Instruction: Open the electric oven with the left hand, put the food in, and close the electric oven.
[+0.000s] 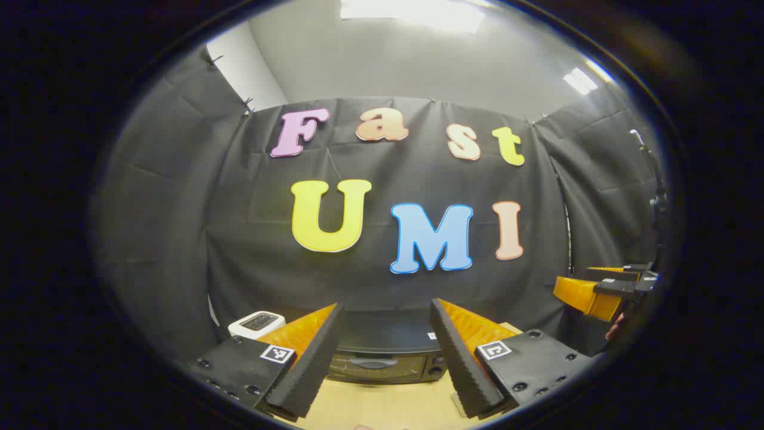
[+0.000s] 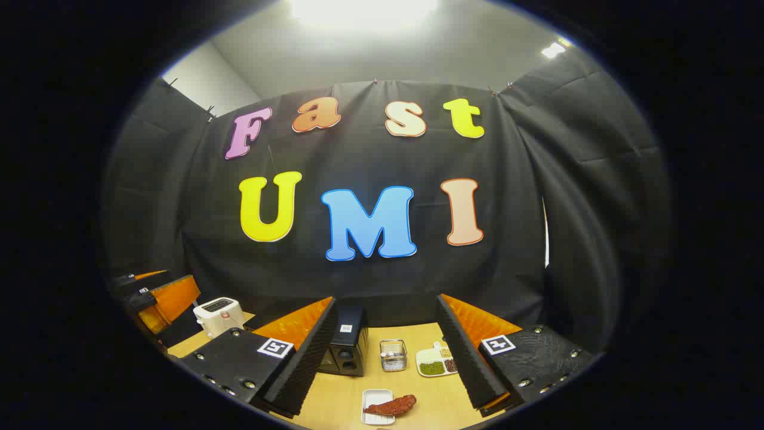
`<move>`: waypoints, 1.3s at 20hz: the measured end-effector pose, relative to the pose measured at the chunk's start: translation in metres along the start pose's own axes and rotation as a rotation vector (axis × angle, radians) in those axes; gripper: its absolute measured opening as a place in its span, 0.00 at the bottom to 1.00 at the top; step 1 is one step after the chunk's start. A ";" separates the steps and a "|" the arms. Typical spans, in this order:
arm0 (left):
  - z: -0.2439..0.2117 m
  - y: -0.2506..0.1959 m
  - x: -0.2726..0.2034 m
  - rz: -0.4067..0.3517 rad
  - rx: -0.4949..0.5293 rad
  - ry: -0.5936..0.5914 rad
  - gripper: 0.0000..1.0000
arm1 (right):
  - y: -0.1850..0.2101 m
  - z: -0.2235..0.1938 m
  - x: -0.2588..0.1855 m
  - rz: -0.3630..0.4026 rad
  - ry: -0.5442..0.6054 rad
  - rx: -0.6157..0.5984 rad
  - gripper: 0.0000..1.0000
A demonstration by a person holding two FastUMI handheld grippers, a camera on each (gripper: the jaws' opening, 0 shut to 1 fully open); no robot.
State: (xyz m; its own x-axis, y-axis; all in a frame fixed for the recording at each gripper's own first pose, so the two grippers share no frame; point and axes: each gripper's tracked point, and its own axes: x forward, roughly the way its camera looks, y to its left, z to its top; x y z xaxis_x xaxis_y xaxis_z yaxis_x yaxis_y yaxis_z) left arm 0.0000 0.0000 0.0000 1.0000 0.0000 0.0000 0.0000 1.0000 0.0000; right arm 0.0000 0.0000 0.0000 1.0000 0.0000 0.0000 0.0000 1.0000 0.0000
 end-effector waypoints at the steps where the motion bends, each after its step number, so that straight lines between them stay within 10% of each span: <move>1: 0.000 -0.002 0.001 -0.001 -0.003 0.000 1.00 | 0.001 0.001 0.000 0.004 -0.003 0.000 0.99; 18: -0.001 -0.005 0.004 -0.008 0.011 -0.010 0.98 | -0.001 -0.002 -0.004 -0.004 -0.009 0.007 0.99; 26: -0.089 -0.008 0.051 -0.054 -0.018 0.200 1.00 | -0.015 -0.022 0.000 -0.033 0.044 0.021 0.99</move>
State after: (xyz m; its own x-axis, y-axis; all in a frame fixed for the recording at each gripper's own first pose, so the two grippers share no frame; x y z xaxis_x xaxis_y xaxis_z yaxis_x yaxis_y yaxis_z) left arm 0.0514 -0.0078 -0.0893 0.9785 -0.0556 -0.1984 0.0520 0.9984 -0.0238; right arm 0.0001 -0.0151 -0.0223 0.9985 -0.0329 -0.0442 0.0339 0.9992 0.0203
